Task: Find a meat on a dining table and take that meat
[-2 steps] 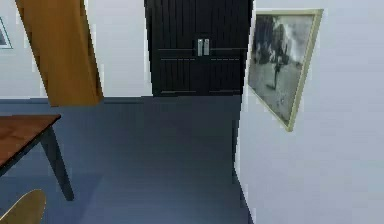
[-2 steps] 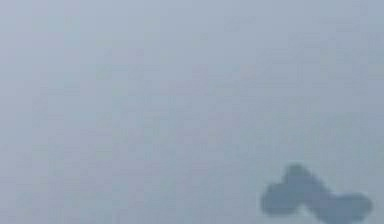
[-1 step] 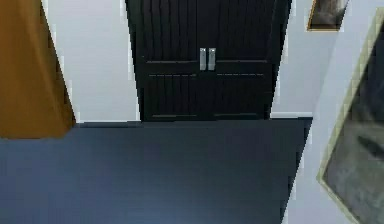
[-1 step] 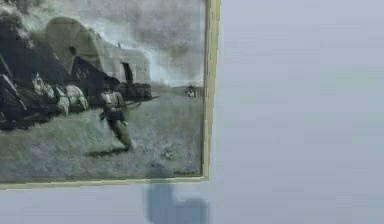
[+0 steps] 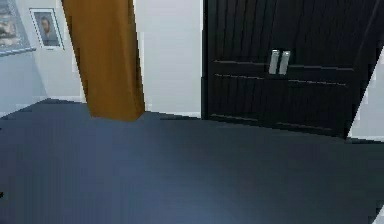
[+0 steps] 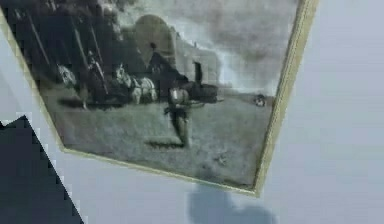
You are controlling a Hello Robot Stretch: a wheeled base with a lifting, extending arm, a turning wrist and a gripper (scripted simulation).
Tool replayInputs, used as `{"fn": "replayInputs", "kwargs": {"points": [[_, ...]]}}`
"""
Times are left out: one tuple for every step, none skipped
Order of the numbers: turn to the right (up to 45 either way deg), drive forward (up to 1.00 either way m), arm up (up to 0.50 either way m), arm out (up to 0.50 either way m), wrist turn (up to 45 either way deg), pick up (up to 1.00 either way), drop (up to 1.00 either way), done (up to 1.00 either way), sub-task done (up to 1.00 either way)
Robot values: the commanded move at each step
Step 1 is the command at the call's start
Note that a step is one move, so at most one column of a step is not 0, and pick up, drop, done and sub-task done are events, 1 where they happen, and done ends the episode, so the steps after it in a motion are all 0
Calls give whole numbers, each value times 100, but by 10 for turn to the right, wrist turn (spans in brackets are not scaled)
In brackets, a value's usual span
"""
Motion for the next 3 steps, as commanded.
{"fn": "replayInputs", "kwargs": {"points": [[0, 5, 0, 0, 0, 0, 0, 0, 0], [-450, 0, 0, 0, 0, 0, 0, 0, 0], [-60, 0, 0, 0, 0, 0, 0, 0, 0]]}}
